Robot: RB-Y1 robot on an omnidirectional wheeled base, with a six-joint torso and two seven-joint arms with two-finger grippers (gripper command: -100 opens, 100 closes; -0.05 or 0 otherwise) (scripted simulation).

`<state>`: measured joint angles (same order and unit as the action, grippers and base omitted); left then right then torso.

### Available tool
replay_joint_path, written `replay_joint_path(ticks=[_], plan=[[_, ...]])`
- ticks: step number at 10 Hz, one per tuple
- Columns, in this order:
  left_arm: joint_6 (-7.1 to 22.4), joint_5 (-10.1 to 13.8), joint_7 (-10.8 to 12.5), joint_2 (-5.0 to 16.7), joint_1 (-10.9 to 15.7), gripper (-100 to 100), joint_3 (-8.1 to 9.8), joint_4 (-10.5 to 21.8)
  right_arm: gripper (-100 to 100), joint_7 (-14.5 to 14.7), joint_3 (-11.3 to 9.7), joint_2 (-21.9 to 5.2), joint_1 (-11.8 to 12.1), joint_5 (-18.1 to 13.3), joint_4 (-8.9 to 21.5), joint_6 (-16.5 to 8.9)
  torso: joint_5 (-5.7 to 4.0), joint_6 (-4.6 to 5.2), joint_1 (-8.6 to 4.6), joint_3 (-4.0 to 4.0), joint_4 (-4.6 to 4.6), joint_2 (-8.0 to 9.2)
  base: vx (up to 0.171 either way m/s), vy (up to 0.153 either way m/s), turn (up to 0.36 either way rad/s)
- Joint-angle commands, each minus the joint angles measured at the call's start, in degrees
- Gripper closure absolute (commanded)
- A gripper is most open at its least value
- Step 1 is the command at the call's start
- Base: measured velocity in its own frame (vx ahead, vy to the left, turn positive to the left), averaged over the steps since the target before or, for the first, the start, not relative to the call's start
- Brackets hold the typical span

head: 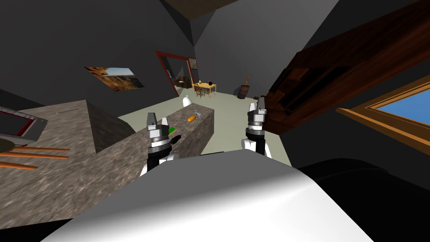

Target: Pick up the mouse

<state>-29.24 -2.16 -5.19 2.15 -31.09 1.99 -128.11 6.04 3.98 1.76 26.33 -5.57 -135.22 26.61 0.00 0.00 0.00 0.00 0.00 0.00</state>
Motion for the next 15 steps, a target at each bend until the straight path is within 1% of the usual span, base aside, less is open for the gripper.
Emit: replay_joint_path(ticks=[1, 3, 6, 7, 8, 9, 10, 11, 12, 13, 14, 15], plan=[[0.84, 1.33, -1.79, 2.37, -0.96, -100, 0.47, -0.33, 0, 0.0, 0.0, 0.0, 0.0, 0.0, 0.0, 0.0, 0.0, 0.0, 0.0, 0.0, 0.0, 0.0, 0.004, 0.008, -0.105], [2.11, 3.19, -4.35, 4.71, -2.4, -100, 0.98, -0.76, 0, 0.0, 0.0, 0.0, 0.0, 0.0, 0.0, 0.0, 0.02, 0.01, 0.09, -0.01, 0.0, -0.01, 0.01, 0.02, -0.101], [4.94, 7.04, -9.18, 8.6, -5.57, -100, 1.75, -1.57, 0, 0.0, 0.0, 0.0, 0.0, 0.0, 0.0, 0.0, 0.02, 0.01, 0.11, -0.01, 0.0, -0.02, 0.007, 0.022, -0.121], [4.94, 7.04, -9.79, 8.6, -5.57, -100, 1.75, -1.57, 0, 0.0, 0.0, 0.0, 0.0, 0.0, 0.0, 0.0, 0.02, 0.01, 0.1, 0.0, 0.0, -0.01, 0.003, 0.016, -0.06], [6.08, 8.53, -11.94, 9.96, -6.85, -100, 1.99, -1.87, 0, 0.0, 0.0, 0.0, 0.0, 0.0, 0.0, 0.0, 0.02, 0.0, 0.08, 0.0, 0.0, -0.01, 0.006, 0.012, -0.11], [7.31, 10.11, -13.38, 11.36, -8.22, -100, 2.22, -2.18, 0, 0.0, 0.0, 0.0, 0.0, 0.0, 0.0, 0.0, 0.02, 0.01, 0.07, -0.01, 0.0, -0.02, 0.008, 0.023, -0.121], [7.31, 10.11, -14.24, 11.36, -8.22, -100, 2.22, -2.18, 0, 0.0, 0.0, 0.0, 0.0, 0.0, 0.0, 0.0, 0.02, 0.0, 0.1, -0.01, 0.0, -0.02, 0.005, 0.019, -0.089], [8.61, 11.76, -16.24, 12.8, -9.68, -100, 2.43, -2.49, 0, 0.0, 0.0, 0.0, 0.0, 0.0, 0.0, 0.0, 0.02, 0.0, 0.08, -0.01, 0.0, -0.02, 0.006, 0.016, -0.141], [8.61, 11.76, -16.65, 12.8, -9.68, -100, 2.43, -2.49, 0, 0.0, 0.0, 0.0, 0.0, 0.0, 0.0, 0.0, 0.02, 0.01, 0.07, -0.01, 0.0, -0.02, 0.004, 0.015, -0.056], [9.99, 13.48, -18.96, 14.28, -11.22, -100, 2.62, -2.8, 0, 0.0, 0.0, 0.0, 0.0, 0.0, 0.0, 0.0, 0.02, -0.01, 0.07, -0.01, 0.0, -0.02, 0.003, 0.015, -0.124], [9.99, 13.48, -19.18, 14.28, -11.22, -100, 2.62, -2.8, 0, 0.0, 0.0, 0.0, 0.0, 0.0, 0.0, 0.0, 0.02, 0.01, 0.07, -0.01, 0.0, -0.01, 0.001, 0.016, -0.063], [11.43, 15.25, -21.55, 15.81, -12.82, -100, 2.82, -3.12, 0, 0.0, 0.0, 0.0, 0.0, 0.0, 0.0, 0.0, 0.02, -0.01, 0.07, 0.0, 0.0, -0.01, 0.004, 0.018, -0.13]])
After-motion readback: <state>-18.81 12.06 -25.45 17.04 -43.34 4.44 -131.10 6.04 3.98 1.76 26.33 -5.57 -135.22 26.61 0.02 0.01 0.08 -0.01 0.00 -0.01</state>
